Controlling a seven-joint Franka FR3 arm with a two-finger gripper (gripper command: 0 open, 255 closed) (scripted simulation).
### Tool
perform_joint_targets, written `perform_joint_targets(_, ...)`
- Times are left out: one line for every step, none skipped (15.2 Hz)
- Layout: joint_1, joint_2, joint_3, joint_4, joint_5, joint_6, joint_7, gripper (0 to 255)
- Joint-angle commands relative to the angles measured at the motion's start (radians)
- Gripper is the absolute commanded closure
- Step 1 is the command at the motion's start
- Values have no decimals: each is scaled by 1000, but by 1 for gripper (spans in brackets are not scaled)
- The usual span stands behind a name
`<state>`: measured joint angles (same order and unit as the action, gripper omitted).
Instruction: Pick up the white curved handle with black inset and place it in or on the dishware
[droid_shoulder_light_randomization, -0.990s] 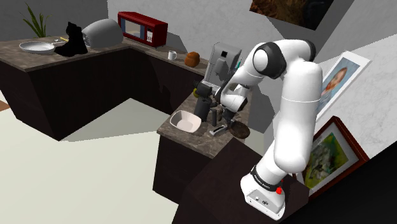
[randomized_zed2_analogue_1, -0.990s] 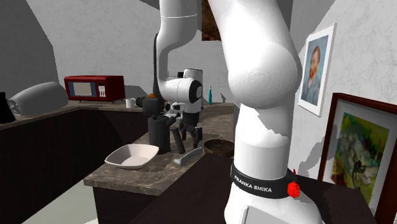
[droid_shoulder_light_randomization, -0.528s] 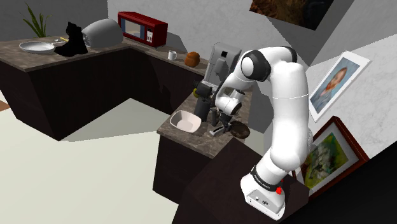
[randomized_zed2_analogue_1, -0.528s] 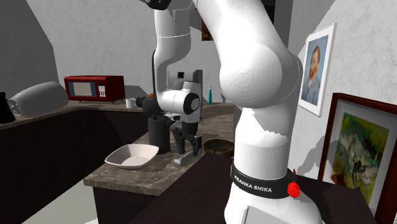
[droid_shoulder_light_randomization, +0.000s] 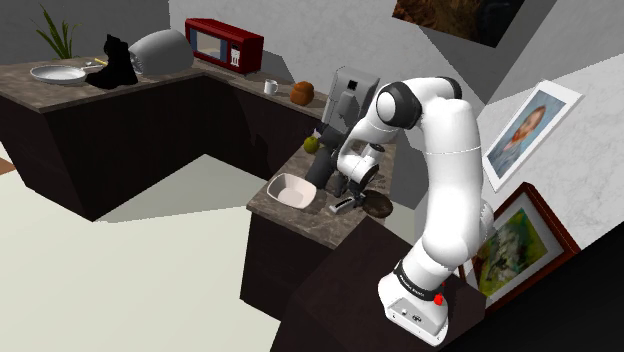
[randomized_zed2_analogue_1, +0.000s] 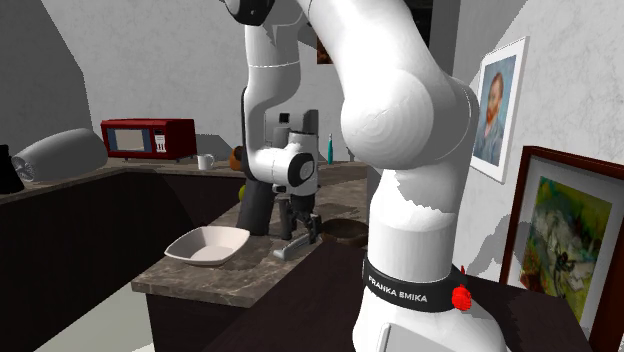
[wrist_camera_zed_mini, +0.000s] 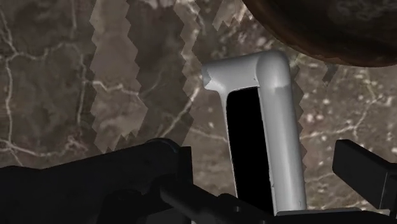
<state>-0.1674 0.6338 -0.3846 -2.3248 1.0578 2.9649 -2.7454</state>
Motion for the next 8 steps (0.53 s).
perform_joint_targets(-10, 0, 19, 5, -22, -109, 6, 0)
perform_joint_targets(-15, -2, 24, 4, -27, -106, 10, 0)
perform_joint_targets(-17, -2, 25, 4, -29, -105, 11, 0)
perform_joint_targets(-19, -5, 34, -4, -18, -96, 2, 255)
perform_joint_targets(-24, -6, 34, -5, -17, -96, -3, 255)
perform_joint_targets(-23, -7, 32, -5, -19, -98, -2, 255)
perform_joint_targets(-21, -9, 29, -6, -22, -99, 0, 255)
perform_joint_targets(-21, -10, 29, -7, -22, -99, 0, 255)
